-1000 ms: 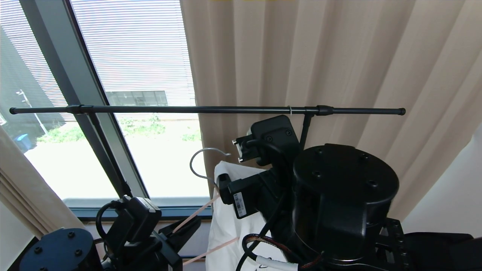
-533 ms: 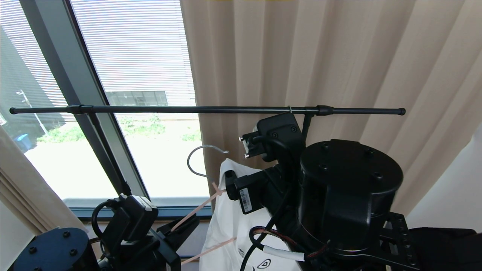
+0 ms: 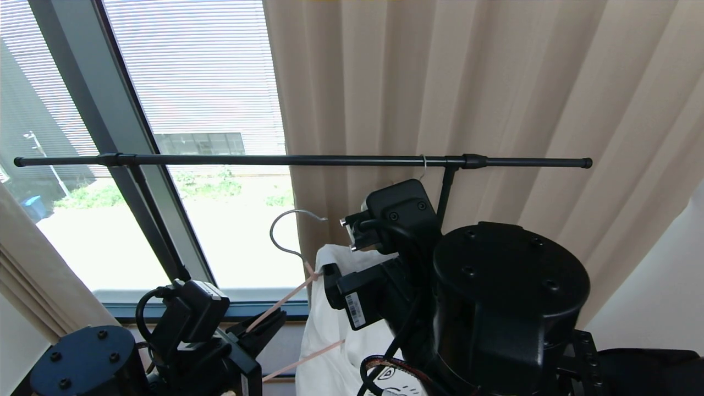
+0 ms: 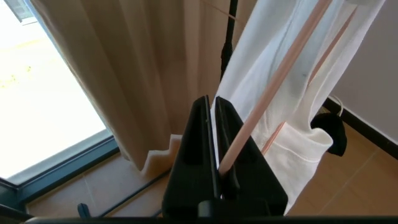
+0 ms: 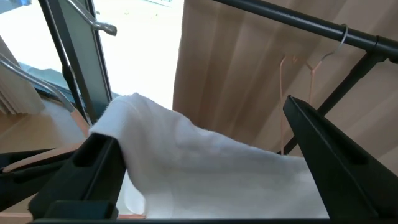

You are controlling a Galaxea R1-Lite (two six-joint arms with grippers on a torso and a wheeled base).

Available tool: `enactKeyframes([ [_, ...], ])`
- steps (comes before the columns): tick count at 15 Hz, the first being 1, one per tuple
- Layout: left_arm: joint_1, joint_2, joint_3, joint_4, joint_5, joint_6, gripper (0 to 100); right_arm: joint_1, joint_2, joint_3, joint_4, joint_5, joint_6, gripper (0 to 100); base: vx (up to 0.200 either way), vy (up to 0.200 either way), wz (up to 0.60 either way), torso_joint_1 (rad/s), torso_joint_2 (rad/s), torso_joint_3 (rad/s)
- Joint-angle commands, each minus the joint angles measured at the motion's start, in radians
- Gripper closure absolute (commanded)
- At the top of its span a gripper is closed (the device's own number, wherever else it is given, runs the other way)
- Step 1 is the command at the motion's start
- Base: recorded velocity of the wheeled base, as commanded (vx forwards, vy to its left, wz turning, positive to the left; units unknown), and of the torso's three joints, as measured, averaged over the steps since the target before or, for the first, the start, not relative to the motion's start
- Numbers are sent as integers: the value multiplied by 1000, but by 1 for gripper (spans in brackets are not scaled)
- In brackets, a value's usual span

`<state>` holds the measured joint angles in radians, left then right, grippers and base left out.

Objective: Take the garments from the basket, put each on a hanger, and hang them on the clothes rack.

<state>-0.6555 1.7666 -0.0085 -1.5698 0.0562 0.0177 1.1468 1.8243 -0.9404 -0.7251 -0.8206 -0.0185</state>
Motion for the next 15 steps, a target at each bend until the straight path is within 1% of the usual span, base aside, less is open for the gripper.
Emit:
enactKeyframes([
  [1, 4, 10, -5, -1, 1, -1, 100, 8, 0, 2, 0, 0, 0, 0, 0, 0, 0, 0, 0, 0],
  [3, 7, 10, -10, -1, 1, -8, 100, 13, -2, 9, 0, 0, -3, 0, 0, 0, 0, 0, 0, 0],
  [7, 48, 5, -25, -1, -1, -15, 100, 11, -5, 11, 0, 0, -11, 0, 0, 0, 0, 0, 0, 0],
  [15, 56, 24, -25, -1, -1, -15, 100, 13, -25, 9, -2, 3, -11, 0, 0, 0, 0, 0, 0, 0],
])
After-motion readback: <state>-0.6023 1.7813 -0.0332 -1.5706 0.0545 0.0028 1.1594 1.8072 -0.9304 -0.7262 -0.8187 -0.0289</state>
